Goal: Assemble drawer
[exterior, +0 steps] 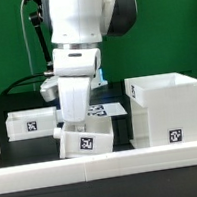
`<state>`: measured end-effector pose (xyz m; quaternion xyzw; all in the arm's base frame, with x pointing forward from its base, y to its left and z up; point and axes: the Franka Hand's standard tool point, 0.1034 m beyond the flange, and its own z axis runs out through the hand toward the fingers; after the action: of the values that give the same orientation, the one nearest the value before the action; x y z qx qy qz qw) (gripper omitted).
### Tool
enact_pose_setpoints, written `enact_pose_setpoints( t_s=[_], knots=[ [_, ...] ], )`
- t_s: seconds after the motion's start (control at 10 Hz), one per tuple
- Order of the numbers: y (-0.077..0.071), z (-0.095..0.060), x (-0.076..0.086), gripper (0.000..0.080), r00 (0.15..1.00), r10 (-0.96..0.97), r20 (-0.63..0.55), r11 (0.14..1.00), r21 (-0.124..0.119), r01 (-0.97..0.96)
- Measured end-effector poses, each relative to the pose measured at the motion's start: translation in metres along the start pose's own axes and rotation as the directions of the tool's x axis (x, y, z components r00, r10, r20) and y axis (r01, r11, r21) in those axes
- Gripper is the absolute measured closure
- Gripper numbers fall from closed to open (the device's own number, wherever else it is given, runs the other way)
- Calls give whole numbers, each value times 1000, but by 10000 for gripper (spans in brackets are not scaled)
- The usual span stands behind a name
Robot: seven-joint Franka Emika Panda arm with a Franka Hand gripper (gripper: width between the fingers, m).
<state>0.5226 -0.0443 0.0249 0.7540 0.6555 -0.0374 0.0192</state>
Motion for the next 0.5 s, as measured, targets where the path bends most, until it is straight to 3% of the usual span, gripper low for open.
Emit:
enact_pose_setpoints(
  t_s=[0.3,0.5],
  knots=[
    [1,1,-8,758,1000,-16,-1,1000,11,16],
    [2,3,-28,758,998,-49,-46,999,18,50]
  ],
)
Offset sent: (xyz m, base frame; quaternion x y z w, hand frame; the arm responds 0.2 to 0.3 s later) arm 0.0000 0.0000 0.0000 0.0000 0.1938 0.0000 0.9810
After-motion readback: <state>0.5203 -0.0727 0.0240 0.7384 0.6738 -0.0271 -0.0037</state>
